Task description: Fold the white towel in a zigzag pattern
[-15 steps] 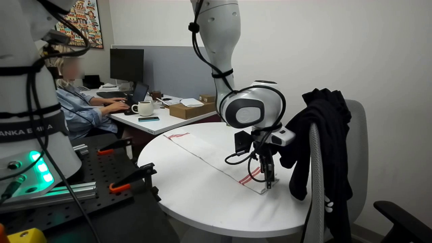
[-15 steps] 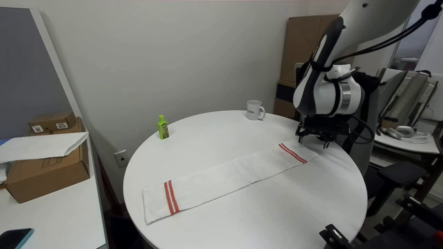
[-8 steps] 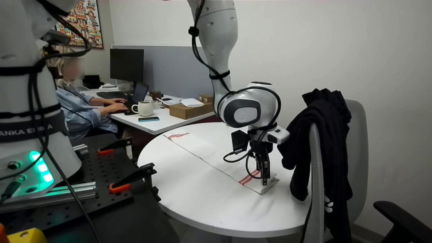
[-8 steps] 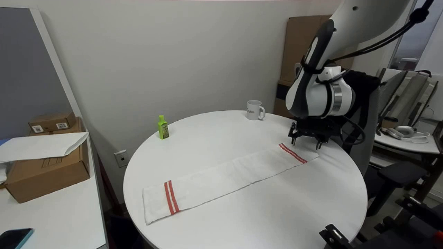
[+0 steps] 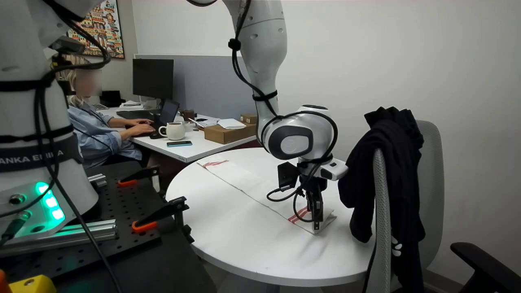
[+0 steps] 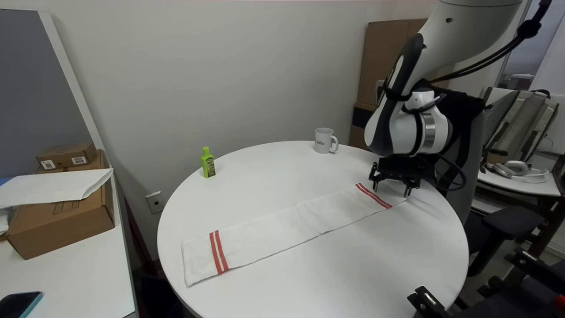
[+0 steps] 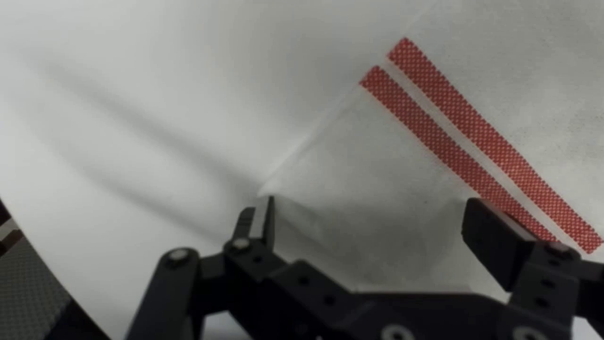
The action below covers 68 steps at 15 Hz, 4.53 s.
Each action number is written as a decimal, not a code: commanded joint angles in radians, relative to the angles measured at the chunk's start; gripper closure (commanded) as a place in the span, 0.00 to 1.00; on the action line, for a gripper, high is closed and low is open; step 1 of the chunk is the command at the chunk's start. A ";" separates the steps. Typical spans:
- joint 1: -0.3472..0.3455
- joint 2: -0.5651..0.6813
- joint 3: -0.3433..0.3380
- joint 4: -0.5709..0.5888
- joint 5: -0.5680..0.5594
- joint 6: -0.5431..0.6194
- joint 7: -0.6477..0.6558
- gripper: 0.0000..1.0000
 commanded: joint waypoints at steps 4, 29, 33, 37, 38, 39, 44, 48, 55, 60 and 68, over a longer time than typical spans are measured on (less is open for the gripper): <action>-0.044 0.019 -0.006 0.013 0.049 -0.012 -0.018 0.03; 0.142 -0.468 -0.057 -0.219 -0.053 -0.162 -0.037 0.97; 0.244 -0.649 -0.092 -0.239 -0.163 -0.257 0.024 0.97; 0.279 -0.828 -0.082 -0.230 -0.307 -0.364 0.130 0.97; 0.271 -0.862 -0.069 -0.224 -0.335 -0.389 0.151 0.97; 0.260 -0.895 -0.056 -0.221 -0.363 -0.411 0.171 0.97; 0.191 -0.997 0.007 -0.213 -0.416 -0.492 0.195 0.97; 0.164 -1.009 0.057 -0.207 -0.429 -0.518 0.184 0.97; 0.203 -0.983 0.157 -0.173 -0.411 -0.530 0.168 0.97; 0.239 -0.971 0.221 -0.147 -0.416 -0.523 0.177 0.97; 0.282 -0.885 0.257 -0.142 -0.377 -0.497 0.152 0.97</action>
